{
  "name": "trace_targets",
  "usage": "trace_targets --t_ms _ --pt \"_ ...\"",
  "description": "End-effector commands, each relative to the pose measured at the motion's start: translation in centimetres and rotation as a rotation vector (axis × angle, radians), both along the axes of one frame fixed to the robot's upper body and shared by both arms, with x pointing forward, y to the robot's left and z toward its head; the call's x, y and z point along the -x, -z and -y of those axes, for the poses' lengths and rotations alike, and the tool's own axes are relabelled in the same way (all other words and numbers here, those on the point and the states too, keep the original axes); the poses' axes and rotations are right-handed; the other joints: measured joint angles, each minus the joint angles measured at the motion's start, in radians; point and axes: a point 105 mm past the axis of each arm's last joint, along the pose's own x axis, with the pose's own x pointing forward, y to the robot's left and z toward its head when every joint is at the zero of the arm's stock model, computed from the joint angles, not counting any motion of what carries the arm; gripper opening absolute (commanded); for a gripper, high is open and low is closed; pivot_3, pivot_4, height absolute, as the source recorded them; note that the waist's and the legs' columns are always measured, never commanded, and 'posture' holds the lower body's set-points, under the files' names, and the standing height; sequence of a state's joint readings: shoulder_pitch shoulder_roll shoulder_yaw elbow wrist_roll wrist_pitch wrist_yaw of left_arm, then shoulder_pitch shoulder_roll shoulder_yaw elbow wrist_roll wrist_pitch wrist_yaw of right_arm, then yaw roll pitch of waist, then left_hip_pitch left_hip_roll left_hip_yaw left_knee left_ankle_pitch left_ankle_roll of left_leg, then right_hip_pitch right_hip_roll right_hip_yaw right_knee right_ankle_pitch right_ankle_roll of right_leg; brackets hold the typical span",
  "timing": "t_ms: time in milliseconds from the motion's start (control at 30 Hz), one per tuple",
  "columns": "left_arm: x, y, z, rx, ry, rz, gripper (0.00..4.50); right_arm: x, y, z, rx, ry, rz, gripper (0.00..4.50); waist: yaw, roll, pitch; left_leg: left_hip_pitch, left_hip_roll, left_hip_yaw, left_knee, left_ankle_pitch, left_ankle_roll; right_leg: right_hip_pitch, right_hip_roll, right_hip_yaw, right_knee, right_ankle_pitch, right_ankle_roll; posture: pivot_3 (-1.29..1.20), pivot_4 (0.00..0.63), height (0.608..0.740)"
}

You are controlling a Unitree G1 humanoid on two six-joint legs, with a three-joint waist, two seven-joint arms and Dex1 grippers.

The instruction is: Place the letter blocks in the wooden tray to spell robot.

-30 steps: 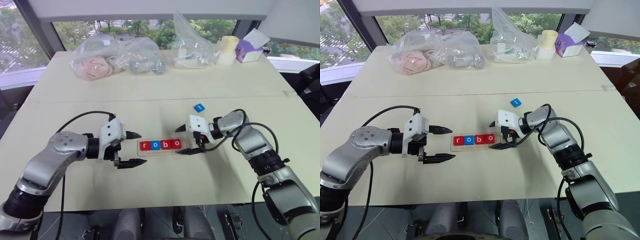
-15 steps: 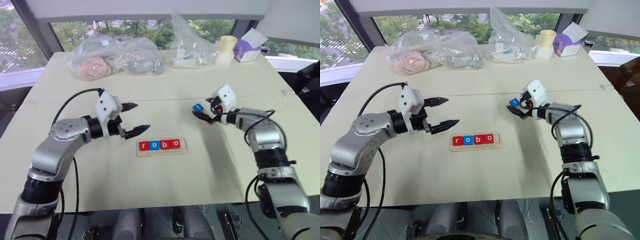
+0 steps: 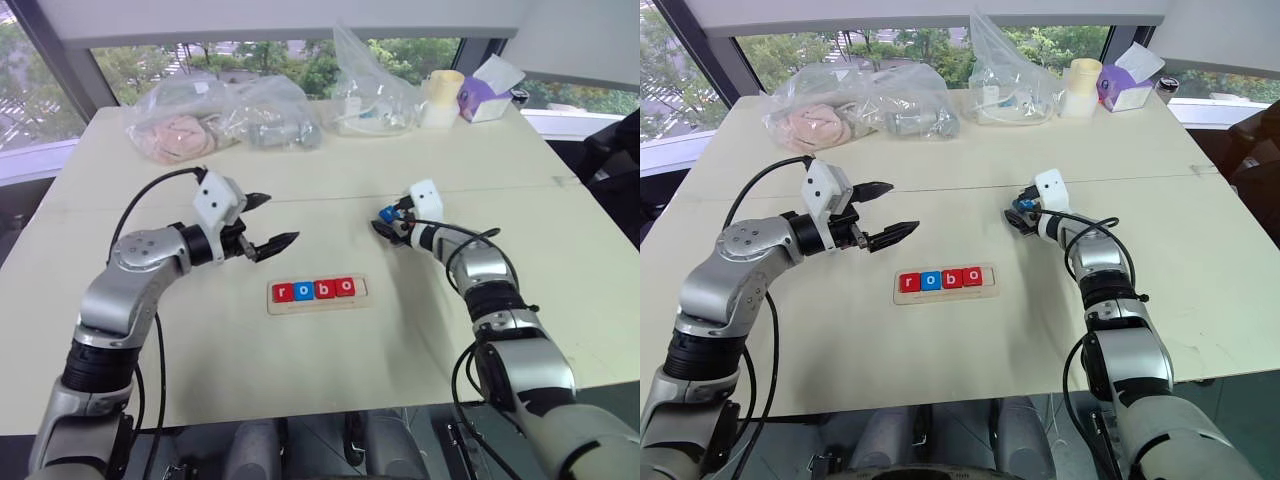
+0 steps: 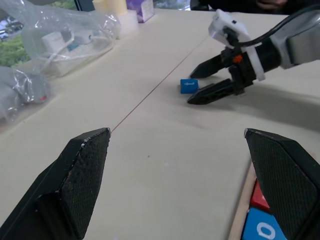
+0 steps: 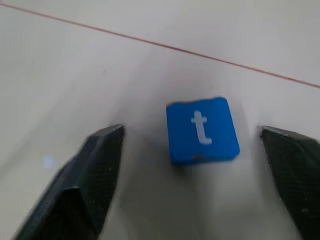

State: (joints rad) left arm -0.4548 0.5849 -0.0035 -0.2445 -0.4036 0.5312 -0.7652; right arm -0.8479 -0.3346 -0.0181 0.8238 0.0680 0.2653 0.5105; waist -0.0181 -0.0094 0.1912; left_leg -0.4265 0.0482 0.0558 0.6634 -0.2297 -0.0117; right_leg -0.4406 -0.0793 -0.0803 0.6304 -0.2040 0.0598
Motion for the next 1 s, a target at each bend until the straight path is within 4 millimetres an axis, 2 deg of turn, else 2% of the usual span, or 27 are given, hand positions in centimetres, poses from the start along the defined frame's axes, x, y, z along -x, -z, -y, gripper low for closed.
trace_targets --t_ms 33,133,300,367,467,633,700,800,867,1000 --pt "0.6 -0.4 0.2 -0.011 0.015 0.031 4.5 -0.2 -0.1 -0.3 0.02 -0.005 0.015 2.66 0.0 0.0 0.0 0.0 0.0 0.0 0.0 0.0 0.0 0.0 0.0 0.0 0.0 0.0 0.0 0.0 0.15 0.74" --pt "0.8 0.1 0.0 -0.037 0.022 0.017 4.5 -0.1 0.0 0.1 0.027 0.0 0.007 1.18 0.002 0.0 0.0 0.0 0.0 0.0 0.0 0.0 0.0 0.0 0.0 0.0 0.0 0.0 0.0 0.0 0.15 0.74" --pt "1.5 1.0 1.2 -0.06 0.089 -0.007 4.5 -0.3 -1.6 1.4 0.073 0.075 0.094 1.2 0.006 0.0 0.0 0.0 0.0 0.0 0.0 0.0 0.0 0.0 -0.001 0.0 0.0 0.0 -0.001 0.0 0.15 0.74" --pt "1.8 1.0 1.7 -0.062 0.106 -0.003 4.5 0.0 -2.5 3.1 0.114 0.185 0.13 1.2 0.008 0.0 0.0 0.0 0.0 0.0 0.0 0.0 0.0 0.0 -0.001 0.0 0.0 0.0 0.0 0.0 0.15 0.74" --pt "3.0 1.9 2.7 -0.116 0.188 -0.015 4.5 3.7 -3.4 4.0 0.04 0.306 0.107 1.2 0.016 0.001 0.0 -0.001 0.0 -0.001 -0.001 0.0 0.0 0.0 -0.001 0.0 -0.001 -0.001 0.001 0.0 0.15 0.74" --pt "6.3 4.0 3.7 -0.239 0.404 -0.111 4.5 10.9 -2.7 2.2 0.017 0.309 0.024 1.2 0.016 0.001 0.0 -0.001 0.0 -0.001 -0.004 0.0 0.0 -0.003 -0.001 0.0 0.0 -0.002 0.001 0.0 0.15 0.74" --pt "7.0 4.6 3.7 -0.285 0.449 -0.132 4.5 12.2 -2.5 1.6 0.011 0.301 -0.009 1.2 0.009 0.001 0.0 -0.001 0.0 -0.001 -0.004 0.0 0.0 -0.003 0.0 0.0 0.0 -0.007 0.0 0.0 0.15 0.74" --pt "6.2 4.2 4.2 -0.254 0.428 -0.105 4.5 13.9 -1.7 0.8 -0.061 0.365 -0.087 1.2 0.007 0.001 0.0 0.0 0.002 -0.004 -0.003 -0.001 -0.001 -0.003 -0.001 0.0 -0.001 -0.006 -0.004 0.0 0.15 0.74" --pt "5.9 4.2 4.4 -0.246 0.43 -0.102 4.5 14.8 -0.8 0.7 -0.117 0.473 -0.144 1.2 0.007 0.002 -0.001 0.0 0.002 -0.006 -0.003 -0.002 -0.003 -0.002 -0.001 -0.001 -0.001 -0.006 -0.005 0.0 0.15 0.74" --pt "5.6 4.2 4.6 -0.243 0.434 -0.098 4.5 15.4 0.1 0.0 -0.164 0.511 -0.215 3.23 0.005 0.002 0.0 -0.001 0.003 -0.006 -0.003 -0.001 -0.002 -0.003 -0.002 -0.002 -0.002 -0.005 -0.006 0.0 0.15 0.74"
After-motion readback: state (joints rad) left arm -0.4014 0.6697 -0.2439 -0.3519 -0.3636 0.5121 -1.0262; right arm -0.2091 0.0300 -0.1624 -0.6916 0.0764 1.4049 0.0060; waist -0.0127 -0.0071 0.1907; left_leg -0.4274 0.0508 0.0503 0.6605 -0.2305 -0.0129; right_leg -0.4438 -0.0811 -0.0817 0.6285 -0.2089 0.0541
